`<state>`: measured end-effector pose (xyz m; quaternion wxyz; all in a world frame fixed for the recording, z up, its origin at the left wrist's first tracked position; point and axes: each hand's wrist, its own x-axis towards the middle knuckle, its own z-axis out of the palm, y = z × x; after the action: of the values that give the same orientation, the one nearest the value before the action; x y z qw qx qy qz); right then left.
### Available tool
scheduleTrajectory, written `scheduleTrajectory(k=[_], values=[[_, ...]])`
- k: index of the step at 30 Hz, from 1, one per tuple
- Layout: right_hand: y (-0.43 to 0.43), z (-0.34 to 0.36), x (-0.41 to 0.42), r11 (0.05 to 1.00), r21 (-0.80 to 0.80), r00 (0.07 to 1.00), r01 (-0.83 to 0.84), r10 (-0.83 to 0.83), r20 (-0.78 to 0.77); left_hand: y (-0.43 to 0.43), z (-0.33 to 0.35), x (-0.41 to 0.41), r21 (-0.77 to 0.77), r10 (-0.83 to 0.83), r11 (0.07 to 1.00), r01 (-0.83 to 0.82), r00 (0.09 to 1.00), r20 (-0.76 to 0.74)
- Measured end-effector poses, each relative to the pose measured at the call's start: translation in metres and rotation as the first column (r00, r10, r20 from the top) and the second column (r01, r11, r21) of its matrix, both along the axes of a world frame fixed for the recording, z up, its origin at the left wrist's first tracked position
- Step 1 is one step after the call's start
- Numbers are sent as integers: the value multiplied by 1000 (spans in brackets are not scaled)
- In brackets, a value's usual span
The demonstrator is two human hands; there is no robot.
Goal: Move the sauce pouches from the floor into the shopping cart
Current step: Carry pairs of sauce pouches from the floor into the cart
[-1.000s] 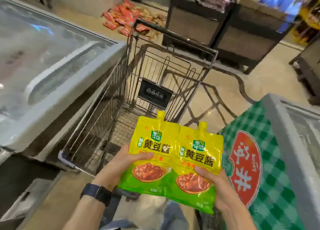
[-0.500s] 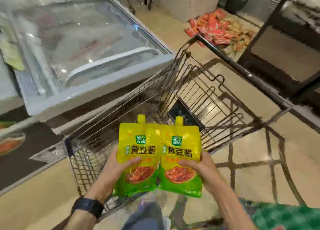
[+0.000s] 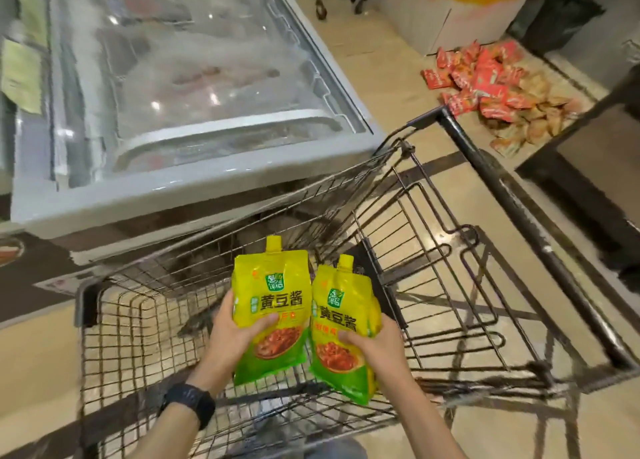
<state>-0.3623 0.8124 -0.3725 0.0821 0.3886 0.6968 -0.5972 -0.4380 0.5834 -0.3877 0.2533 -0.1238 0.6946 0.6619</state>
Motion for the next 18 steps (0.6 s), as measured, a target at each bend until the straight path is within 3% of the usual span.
scheduleTrajectory(k=[10, 18], values=[[40, -125, -119, 961, -9, 961, -276, 275, -34, 26, -104, -62, -247, 213, 949, -197, 976, 39], [42, -225, -198, 956, -93, 961, -277, 274, -37, 33, -199, -102, -359, 211, 913, -196, 978, 3]])
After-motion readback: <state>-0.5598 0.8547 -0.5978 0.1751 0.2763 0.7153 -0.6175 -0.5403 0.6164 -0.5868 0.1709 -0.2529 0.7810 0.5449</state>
